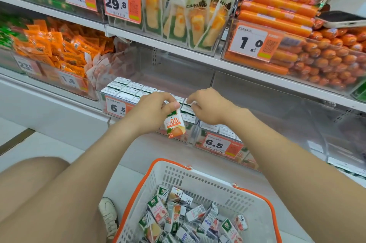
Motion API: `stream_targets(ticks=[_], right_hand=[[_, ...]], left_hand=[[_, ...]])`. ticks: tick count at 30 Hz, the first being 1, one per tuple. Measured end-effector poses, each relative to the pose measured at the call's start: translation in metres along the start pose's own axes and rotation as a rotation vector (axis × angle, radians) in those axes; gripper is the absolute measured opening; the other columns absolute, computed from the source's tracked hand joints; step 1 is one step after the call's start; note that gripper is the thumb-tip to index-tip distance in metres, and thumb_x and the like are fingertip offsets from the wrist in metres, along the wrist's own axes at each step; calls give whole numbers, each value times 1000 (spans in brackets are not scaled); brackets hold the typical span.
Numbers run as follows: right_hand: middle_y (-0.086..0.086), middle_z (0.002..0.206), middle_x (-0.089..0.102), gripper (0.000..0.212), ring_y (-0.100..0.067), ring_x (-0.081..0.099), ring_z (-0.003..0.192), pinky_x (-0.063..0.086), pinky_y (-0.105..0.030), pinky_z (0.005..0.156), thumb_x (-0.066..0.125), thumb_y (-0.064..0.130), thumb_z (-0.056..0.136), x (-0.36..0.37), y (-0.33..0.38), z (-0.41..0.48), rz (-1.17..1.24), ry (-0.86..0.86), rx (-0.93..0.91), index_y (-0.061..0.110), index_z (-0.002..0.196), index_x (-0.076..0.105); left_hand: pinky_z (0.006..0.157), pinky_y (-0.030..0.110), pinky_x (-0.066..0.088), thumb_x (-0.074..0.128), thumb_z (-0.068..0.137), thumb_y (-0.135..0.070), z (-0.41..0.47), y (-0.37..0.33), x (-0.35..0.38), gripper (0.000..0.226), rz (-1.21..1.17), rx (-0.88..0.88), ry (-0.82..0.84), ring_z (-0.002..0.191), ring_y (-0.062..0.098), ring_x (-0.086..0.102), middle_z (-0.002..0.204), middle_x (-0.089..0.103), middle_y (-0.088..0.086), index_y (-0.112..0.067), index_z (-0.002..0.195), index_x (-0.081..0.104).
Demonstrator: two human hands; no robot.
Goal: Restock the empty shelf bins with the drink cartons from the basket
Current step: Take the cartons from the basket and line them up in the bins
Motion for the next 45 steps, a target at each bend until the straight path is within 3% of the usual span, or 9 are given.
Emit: stream_targets(ticks=[4,8,14,20,24,29,37,42,45], right_hand=[[5,123,71,36,-13,65,112,52,-36,98,52,31,103,-3,10,-70,426,-362,-72,22,135,65],[11,112,70,51,-8,66,100,56,-27,87,69,40,97,4,7,-117,690,-406,-14,31,145,53],[1,107,71,43,-22,70,94,63,-33,72,76,13,92,7,-38,-143,1018,-525,101,27,128,59],[0,128,58,50,-18,59,114,51,-33,99,71,12,96,15,-76,-131,767,-709,166,17,138,44],[-3,116,61,42,-20,53,107,43,-33,92,69,19,98,25,-76,-96,537,-617,107,18,138,57],[0,101,69,28,-22,61,97,50,-37,84,70,24,94,47,-60,-62,603,-369,160,19,121,61],[-16,121,68,39,-40,58,115,50,-44,91,43,36,105,55,-62,-61,383,-71,121,8,127,60],[-12,110,66,28,-34,60,102,50,-45,89,50,16,94,37,-35,-106,287,-439,19,11,116,66],[0,86,71,22,-23,63,79,54,-40,71,47,18,86,39,-4,-146,367,-299,-88,20,92,68]], left_hand=[[63,16,46,56,105,-49,-10,-21,12,22,-112,82,-29,81,-4,66,90,72,-17,-36,107,73],[75,29,53,62,104,-44,-18,-51,36,17,-282,182,-18,82,-1,66,94,73,-22,-35,108,76],[78,21,52,60,106,-31,-18,-75,68,12,-173,237,-233,91,3,68,104,71,-15,-30,108,72],[94,31,44,65,97,-7,-15,-60,86,40,181,173,-227,111,22,58,130,54,3,-17,135,60],[93,45,54,67,95,-6,-18,-54,94,44,208,163,-204,106,26,62,130,54,2,-18,137,58],[84,29,42,68,89,-3,-27,-49,101,48,213,205,-226,104,20,56,124,54,-1,-15,135,60],[78,39,50,65,89,-11,-43,-46,100,17,249,276,-306,94,20,59,99,59,-6,-22,103,63],[71,38,57,61,94,-32,-50,-25,118,2,433,115,106,81,18,65,81,66,-12,-32,95,61],[86,40,57,61,96,-42,-56,-5,140,15,572,49,491,97,20,64,87,58,-14,-31,107,63]])
Point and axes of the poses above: each hand's wrist, its own z-axis towards the middle knuckle, its own x-axis out of the palm, y = z × x, the point moved 3 cm from there along z, towards the middle knuckle
